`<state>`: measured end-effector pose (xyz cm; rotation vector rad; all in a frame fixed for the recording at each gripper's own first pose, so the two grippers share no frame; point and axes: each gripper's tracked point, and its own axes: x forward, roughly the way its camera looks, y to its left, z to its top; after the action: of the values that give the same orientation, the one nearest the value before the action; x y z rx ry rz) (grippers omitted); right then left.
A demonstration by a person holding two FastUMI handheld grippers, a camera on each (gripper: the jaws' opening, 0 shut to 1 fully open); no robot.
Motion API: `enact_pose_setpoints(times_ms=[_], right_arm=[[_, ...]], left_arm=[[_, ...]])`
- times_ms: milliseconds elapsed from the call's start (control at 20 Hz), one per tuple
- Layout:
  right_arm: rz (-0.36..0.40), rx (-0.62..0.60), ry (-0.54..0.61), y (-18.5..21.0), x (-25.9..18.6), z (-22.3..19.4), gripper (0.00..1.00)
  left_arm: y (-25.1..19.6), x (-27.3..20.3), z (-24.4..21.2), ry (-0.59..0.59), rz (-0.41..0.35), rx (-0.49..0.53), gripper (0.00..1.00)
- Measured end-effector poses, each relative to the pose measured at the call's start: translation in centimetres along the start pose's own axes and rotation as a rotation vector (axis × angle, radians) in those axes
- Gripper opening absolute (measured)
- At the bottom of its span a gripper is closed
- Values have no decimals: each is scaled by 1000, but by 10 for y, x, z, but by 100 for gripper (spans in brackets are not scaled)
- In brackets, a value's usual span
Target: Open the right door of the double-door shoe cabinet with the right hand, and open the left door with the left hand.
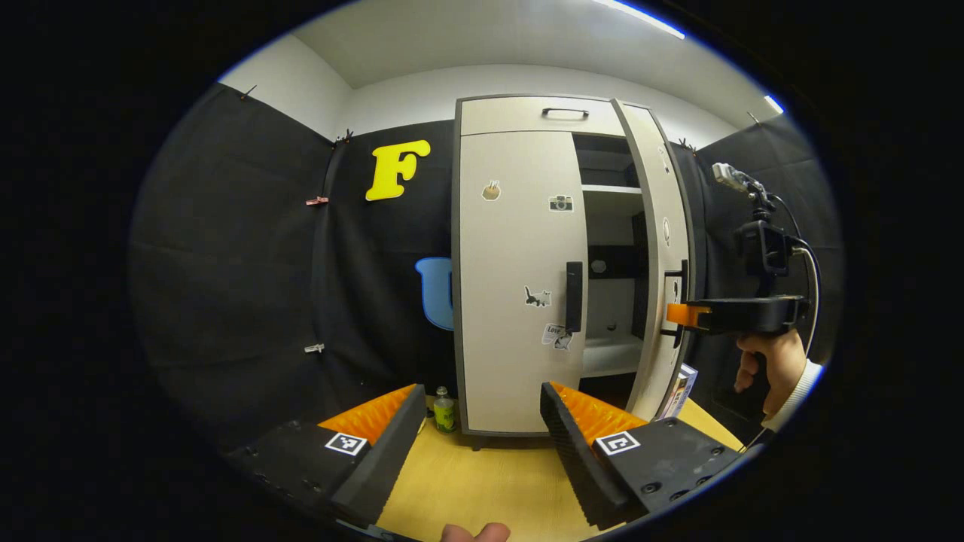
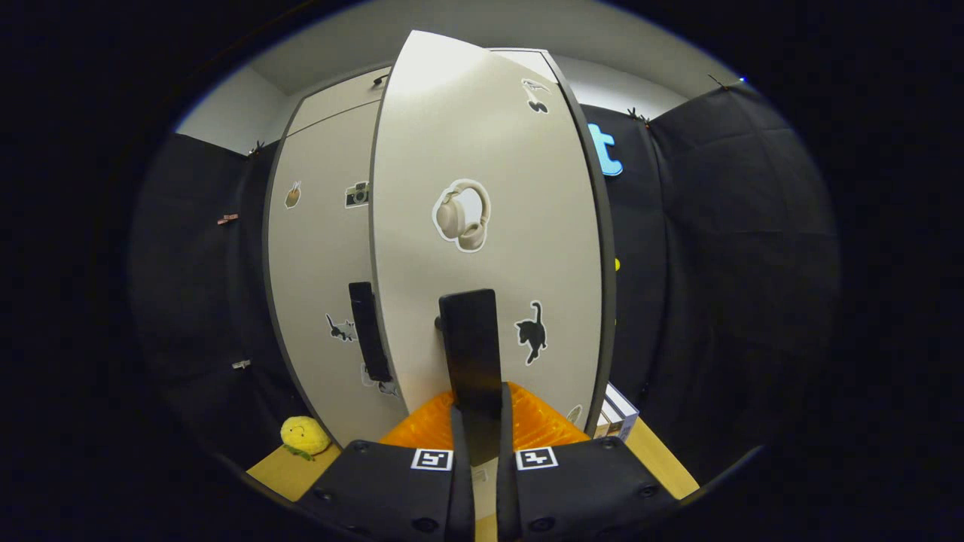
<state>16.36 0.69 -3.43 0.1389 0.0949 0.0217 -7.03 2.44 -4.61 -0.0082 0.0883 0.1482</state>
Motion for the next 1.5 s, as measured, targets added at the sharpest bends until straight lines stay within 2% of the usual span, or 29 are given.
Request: enact_pose_setpoints(times_ms=[300, 500, 800, 850, 1200, 1500], right_arm=[[-11, -25, -18, -29, -22, 2, 15], [13, -41, 4, -45, -28, 2, 15], [9, -39, 8, -71, -35, 0, 17], [14, -53, 6, -75, -36, 3, 13], [28, -34, 21, -93, -42, 1, 12], [-25, -25, 28, -122, -42, 3, 12]], left_arm=[[-37, 4, 5, -8, -48, -4, 94], [-61, 10, 11, -12, -83, -8, 94], [-77, 34, 22, -23, -64, -2, 94], [-81, 38, 23, -22, -66, -3, 95], [-102, 62, 30, -29, -75, 5, 94], [-112, 69, 28, -18, -77, 15, 95]])
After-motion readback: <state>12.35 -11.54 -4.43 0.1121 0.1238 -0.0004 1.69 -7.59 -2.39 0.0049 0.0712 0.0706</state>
